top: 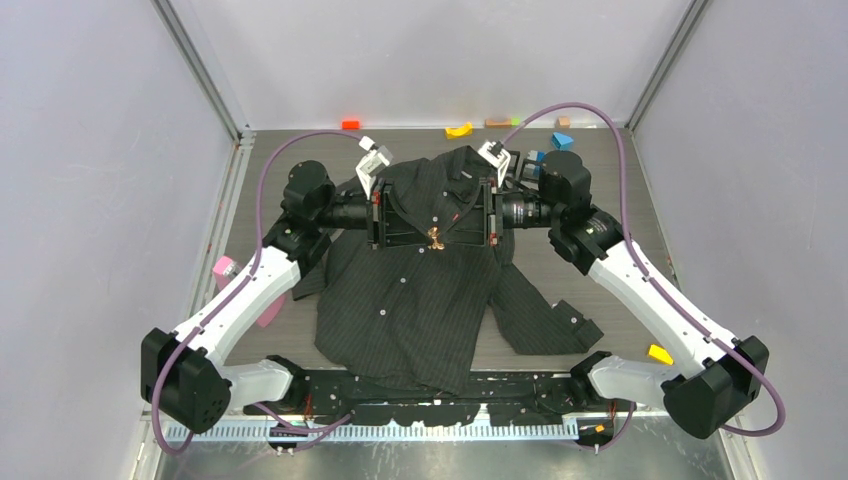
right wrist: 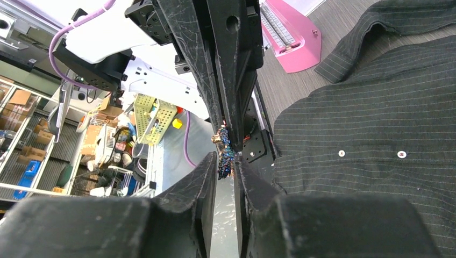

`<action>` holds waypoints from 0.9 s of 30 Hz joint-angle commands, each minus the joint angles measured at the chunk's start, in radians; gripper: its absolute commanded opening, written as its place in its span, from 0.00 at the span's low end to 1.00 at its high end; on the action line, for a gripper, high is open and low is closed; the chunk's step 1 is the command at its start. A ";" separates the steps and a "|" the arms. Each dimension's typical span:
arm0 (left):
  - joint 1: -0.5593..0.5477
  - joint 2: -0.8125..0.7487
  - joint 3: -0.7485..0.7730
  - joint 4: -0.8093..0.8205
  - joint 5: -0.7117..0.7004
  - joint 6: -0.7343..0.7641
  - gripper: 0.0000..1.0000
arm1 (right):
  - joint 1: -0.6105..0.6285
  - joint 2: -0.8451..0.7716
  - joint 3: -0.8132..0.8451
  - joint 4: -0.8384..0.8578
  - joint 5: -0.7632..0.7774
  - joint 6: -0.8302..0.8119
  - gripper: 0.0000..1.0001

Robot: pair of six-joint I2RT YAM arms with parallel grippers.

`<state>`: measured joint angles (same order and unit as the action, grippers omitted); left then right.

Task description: Pin the brooch onto the clothing

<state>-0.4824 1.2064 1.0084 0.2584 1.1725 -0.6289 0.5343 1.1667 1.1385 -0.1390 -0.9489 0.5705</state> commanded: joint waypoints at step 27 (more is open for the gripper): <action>-0.010 -0.003 -0.002 0.053 -0.002 -0.026 0.00 | 0.022 0.098 0.016 -0.028 0.187 -0.051 0.07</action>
<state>-0.4641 1.2137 0.9825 0.2188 1.1210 -0.6430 0.5419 1.2175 1.1389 -0.1795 -0.8600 0.5304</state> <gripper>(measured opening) 0.021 0.115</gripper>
